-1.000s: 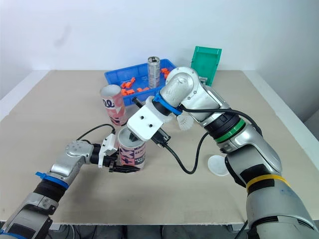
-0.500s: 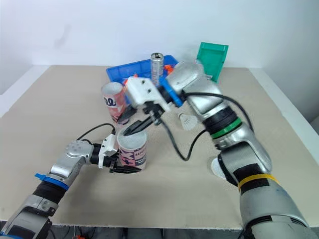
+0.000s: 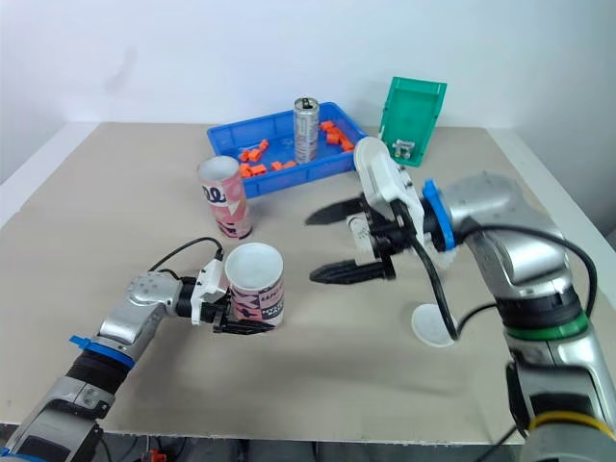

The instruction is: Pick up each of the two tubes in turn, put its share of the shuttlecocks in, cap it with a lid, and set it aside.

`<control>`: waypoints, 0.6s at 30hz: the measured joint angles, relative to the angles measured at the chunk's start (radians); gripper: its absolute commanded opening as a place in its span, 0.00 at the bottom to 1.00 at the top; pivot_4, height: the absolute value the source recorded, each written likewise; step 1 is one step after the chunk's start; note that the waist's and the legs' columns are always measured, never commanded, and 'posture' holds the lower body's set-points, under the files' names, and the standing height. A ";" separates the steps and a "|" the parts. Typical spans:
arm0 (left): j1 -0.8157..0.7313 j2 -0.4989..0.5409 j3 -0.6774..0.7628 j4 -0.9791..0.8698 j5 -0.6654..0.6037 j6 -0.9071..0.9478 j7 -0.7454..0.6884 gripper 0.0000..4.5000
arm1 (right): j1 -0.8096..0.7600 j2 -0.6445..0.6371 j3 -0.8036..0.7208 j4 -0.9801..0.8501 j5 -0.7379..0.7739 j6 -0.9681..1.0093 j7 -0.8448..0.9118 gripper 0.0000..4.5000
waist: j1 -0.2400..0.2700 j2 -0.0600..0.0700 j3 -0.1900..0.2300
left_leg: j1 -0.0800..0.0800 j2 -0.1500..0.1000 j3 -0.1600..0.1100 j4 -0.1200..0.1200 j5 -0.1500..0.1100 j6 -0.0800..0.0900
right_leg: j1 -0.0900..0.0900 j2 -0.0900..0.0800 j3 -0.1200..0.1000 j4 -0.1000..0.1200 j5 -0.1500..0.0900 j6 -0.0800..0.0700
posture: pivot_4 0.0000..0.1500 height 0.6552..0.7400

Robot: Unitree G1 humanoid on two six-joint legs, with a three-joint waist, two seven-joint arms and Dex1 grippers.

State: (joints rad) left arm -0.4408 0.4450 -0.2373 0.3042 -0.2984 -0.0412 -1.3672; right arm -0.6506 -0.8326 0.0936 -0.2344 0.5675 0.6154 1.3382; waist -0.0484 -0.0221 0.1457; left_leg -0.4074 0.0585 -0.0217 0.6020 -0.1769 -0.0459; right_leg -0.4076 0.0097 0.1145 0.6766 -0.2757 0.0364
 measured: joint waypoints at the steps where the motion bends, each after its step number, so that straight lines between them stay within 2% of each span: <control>1: 0.001 0.002 0.002 0.000 -0.004 -0.002 -0.002 0.80 | 0.044 -0.001 -0.001 -0.011 -0.009 0.004 -0.024 1.00 | -0.001 0.001 0.002 | 0.000 0.000 0.000 0.000 0.000 0.000 | 0.000 0.000 0.000 0.000 0.000 0.000 | 1.00 1.00; 2: 0.001 0.007 0.002 0.002 -0.002 -0.001 -0.001 0.87 | 0.089 0.002 -0.002 -0.033 -0.027 0.004 -0.064 1.00 | -0.003 0.002 0.004 | 0.000 0.000 0.001 0.000 0.000 0.000 | -0.001 0.000 0.002 0.000 0.000 0.001 | 1.00 1.00; 3: 0.007 0.018 0.002 0.019 0.009 0.005 0.004 0.99 | 0.113 0.013 -0.002 -0.052 -0.040 0.003 -0.100 1.00 | -0.009 0.002 0.006 | 0.000 0.000 0.002 0.000 0.000 0.000 | -0.002 0.000 0.002 0.000 0.001 0.001 | 1.00 1.00; 10: 0.027 0.065 0.029 -0.012 -0.007 0.011 -0.021 1.00 | 0.209 0.172 0.016 -0.140 -0.085 -0.036 -0.299 1.00 | -0.026 -0.006 0.014 | -0.003 0.001 0.000 -0.002 -0.002 -0.003 | -0.002 0.002 0.002 0.000 0.001 0.006 | 1.00 1.00; 18: 0.084 0.137 0.057 -0.095 -0.034 0.041 -0.053 1.00 | 0.278 0.187 0.100 -0.195 -0.113 -0.055 -0.319 1.00 | -0.026 -0.008 0.015 | -0.006 0.001 -0.001 -0.001 -0.009 -0.003 | -0.002 0.002 0.001 -0.001 -0.007 0.007 | 1.00 1.00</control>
State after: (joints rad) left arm -0.3567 0.5820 -0.1806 0.2092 -0.3325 -0.0004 -1.4199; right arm -0.3724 -0.6455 0.1935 -0.4297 0.4548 0.5600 1.0197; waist -0.0748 -0.0303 0.1612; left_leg -0.4132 0.0595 -0.0231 0.6010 -0.1856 -0.0487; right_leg -0.4100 0.0120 0.1156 0.6755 -0.2829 0.0436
